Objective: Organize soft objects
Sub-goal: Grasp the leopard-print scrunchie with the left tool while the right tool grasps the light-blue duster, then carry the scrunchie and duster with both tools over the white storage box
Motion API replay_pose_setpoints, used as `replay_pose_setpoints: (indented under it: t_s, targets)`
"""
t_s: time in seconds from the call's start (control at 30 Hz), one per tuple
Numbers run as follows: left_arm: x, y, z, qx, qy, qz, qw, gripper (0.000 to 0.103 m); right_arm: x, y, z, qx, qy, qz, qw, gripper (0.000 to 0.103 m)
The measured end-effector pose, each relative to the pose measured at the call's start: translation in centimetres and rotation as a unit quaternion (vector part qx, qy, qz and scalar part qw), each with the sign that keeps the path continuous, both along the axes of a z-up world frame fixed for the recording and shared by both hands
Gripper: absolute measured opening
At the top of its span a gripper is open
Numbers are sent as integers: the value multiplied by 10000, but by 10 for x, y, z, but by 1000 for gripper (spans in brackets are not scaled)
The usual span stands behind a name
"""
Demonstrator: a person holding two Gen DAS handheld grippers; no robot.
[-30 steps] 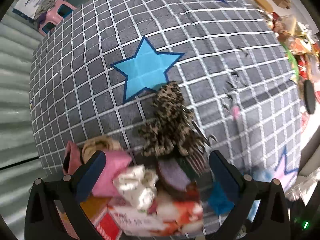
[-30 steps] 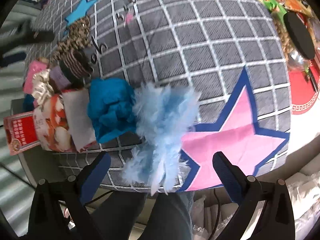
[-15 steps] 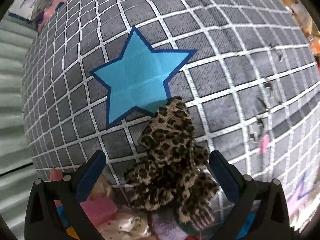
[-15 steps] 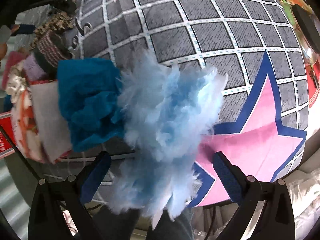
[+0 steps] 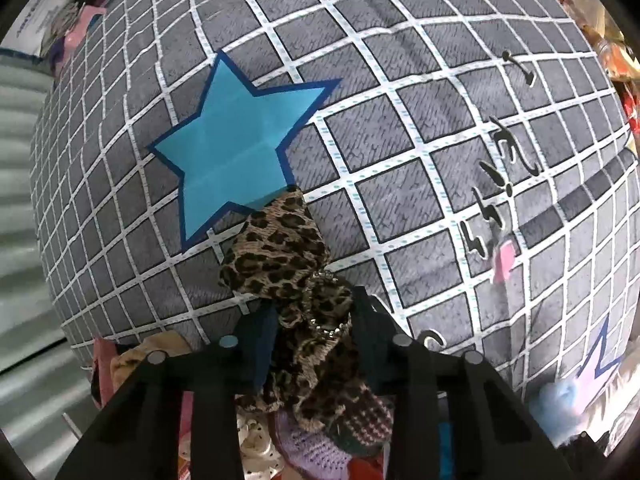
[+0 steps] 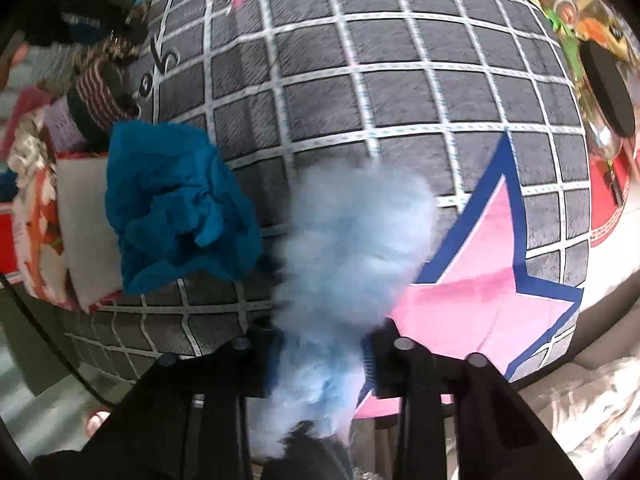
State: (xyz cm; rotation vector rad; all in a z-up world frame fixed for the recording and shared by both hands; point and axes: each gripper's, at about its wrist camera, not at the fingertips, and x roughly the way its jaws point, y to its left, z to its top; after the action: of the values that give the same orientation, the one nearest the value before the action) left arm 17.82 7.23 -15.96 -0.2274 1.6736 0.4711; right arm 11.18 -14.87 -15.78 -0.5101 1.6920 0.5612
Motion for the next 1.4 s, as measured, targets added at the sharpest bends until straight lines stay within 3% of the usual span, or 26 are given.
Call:
replay_pose_setpoints:
  t_s: [0.23, 0.47, 0.7, 0.77, 0.8, 0.83, 0.97, 1.0, 1.1, 1.17, 1.27, 1.4]
  targets:
    - [-4, -8, 54, 98, -571, 121, 9982, 37, 24, -27, 25, 425, 16, -511, 9978, 33]
    - [-19, -40, 104, 182, -979, -91, 9950, 37, 46, -29, 51, 712, -38, -485, 9963, 33]
    - [-62, -28, 139, 68, -1169, -28, 9931, 37, 57, -17, 72, 767, 37, -329, 9965, 33]
    - [-71, -25, 141, 20, -1202, 20, 9927, 37, 58, -18, 65, 701, 189, -326, 9968, 43]
    - [-75, -26, 143, -10, -1203, 63, 9927, 37, 54, -19, 55, 599, 247, -289, 9975, 70]
    - [-80, -26, 142, -40, -1197, 102, 9928, 37, 55, -16, 47, 484, 279, -219, 9982, 85]
    - [-97, -33, 149, -57, -1172, 187, 9929, 37, 36, -11, 16, 121, 314, 229, 9992, 85]
    - [-102, -37, 152, -51, -1155, 175, 9931, 37, 31, -9, 8, 11, 279, 337, 9990, 84]
    - [-113, -47, 159, -71, -1117, 133, 9936, 37, 22, -6, -3, -211, 56, 533, 9983, 56]
    - [-119, -54, 163, -119, -1100, 100, 9938, 37, 19, -2, 2, -125, -95, 731, 9972, 26]
    - [-128, -68, 166, -78, -1017, -52, 9948, 37, 23, -3, 10, 96, 200, 629, 9978, 23]
    - [-138, -79, 170, -164, -996, -5, 9949, 37, 38, -9, 45, 497, 229, 413, 9976, 23]
